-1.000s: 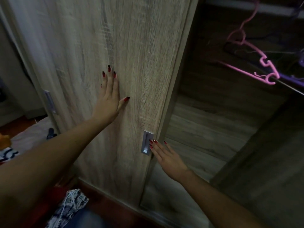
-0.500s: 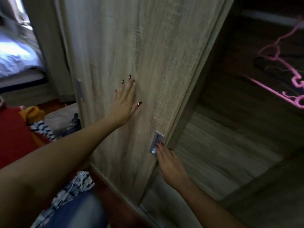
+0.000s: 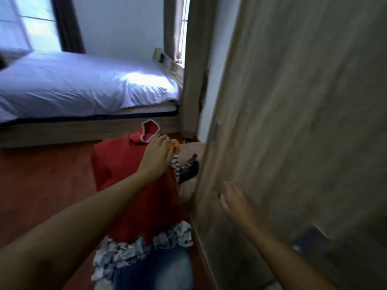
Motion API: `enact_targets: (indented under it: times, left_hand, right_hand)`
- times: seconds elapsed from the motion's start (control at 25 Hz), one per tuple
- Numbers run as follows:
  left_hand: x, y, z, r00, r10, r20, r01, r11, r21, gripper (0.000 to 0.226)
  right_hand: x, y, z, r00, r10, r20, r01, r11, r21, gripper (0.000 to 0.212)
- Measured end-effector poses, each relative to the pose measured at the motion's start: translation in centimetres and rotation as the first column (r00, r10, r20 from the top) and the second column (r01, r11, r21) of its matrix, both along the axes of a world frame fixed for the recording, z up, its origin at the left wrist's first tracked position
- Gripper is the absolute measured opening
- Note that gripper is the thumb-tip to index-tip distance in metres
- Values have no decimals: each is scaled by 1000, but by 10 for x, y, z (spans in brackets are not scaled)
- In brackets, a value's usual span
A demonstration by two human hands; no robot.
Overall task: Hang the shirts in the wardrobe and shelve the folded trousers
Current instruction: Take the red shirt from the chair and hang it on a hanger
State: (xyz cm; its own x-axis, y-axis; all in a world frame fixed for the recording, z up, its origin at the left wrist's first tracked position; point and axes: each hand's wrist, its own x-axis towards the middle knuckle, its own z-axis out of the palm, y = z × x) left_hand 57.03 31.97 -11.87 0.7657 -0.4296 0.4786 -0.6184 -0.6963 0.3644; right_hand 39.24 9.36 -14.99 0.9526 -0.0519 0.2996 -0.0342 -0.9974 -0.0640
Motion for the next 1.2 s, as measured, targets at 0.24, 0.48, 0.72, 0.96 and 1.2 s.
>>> enact_targets:
  times: [0.24,0.48,0.72,0.96,1.2]
  left_hand:
    - [98,108,-18,949,261,-177,-255,965,56,56]
    - [147,87,-26,958,153,-244,-138,987,80,39]
    - [129,89,11,815,-389,-429,-153,570,-807,22]
    - [59,118,16,626,-647,-435,463,757,-460,29]
    - [56,131,14,434,-676,-595,667,685,-292,42]
  right_hand:
    - [145,94,45,995,105,-4,-89,864,496,11]
    - [223,124,44,997,74,-35,-32,747,664,16]
    - [258,138,43,920,137,-366,384,-136,913,43]
    - [280,135,71,907,83,-413,421,-143,896,46]
    - [268,136,60,933,-68,-353,345,-109,932,21]
